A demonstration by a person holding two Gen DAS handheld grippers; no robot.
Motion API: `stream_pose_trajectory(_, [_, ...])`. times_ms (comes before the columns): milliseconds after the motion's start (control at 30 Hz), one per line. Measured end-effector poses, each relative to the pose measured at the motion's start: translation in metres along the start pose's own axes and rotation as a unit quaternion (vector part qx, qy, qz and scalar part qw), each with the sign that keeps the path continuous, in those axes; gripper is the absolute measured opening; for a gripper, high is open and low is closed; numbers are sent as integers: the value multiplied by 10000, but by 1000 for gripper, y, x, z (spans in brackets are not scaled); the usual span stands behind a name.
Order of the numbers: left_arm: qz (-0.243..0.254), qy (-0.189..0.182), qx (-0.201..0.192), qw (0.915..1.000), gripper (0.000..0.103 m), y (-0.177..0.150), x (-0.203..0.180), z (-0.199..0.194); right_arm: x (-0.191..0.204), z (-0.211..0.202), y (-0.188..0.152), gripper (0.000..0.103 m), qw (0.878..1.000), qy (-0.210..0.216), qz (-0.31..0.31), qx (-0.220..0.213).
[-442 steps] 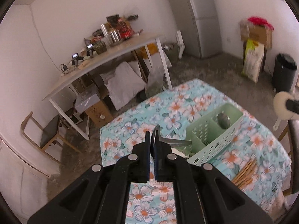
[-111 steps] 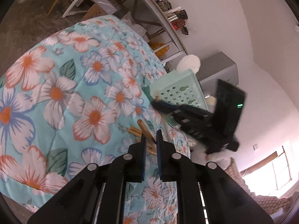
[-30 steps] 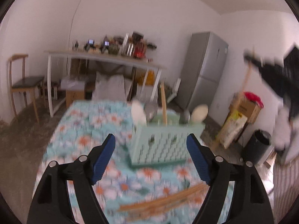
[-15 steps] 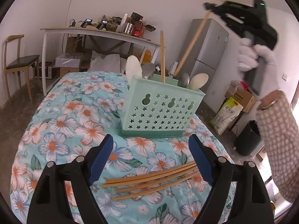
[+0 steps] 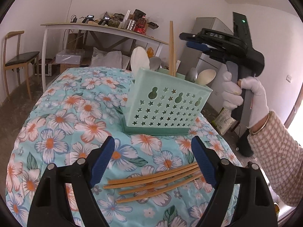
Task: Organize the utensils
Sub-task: 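Lower the chopstick into the holder and open the right tool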
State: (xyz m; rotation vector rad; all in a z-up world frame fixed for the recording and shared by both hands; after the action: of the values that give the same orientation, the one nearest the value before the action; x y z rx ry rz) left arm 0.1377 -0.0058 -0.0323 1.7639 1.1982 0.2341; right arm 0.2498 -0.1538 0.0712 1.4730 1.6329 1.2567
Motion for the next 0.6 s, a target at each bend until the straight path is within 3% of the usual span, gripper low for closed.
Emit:
stream_pose_trajectory(267, [30, -6, -98, 9999, 81, -1, -4, -6, -8, -52, 4, 50, 9986, 33, 321, -411])
stream_pose_trajectory(367, [78, -5, -112, 9999, 81, -1, -7, -8, -8, -80, -11, 52, 9981, -2, 415, -451])
stream_pose_trajectory(500, [128, -2, -121, 9998, 81, -1, -9, -8, -10, -103, -41, 57, 9977, -55, 625, -271])
stream_pose_trajectory(600, [139, 1, -81, 9999, 81, -4, -10, -8, -12, -108, -80, 59, 9953, -161, 941, 139])
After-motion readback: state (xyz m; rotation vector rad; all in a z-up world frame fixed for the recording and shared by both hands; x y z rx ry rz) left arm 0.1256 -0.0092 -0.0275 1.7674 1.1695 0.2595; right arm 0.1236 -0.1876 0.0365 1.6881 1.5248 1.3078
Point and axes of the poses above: each gripper's, at about its wrist camera, not at the fingertips, and z roughly the way its jaws point, x to its left, y to its top, the point moved 2 cm from there along z, roughly the way its jaws point, and after that the axes turned 1 degree about x, right-handed, at the moved point
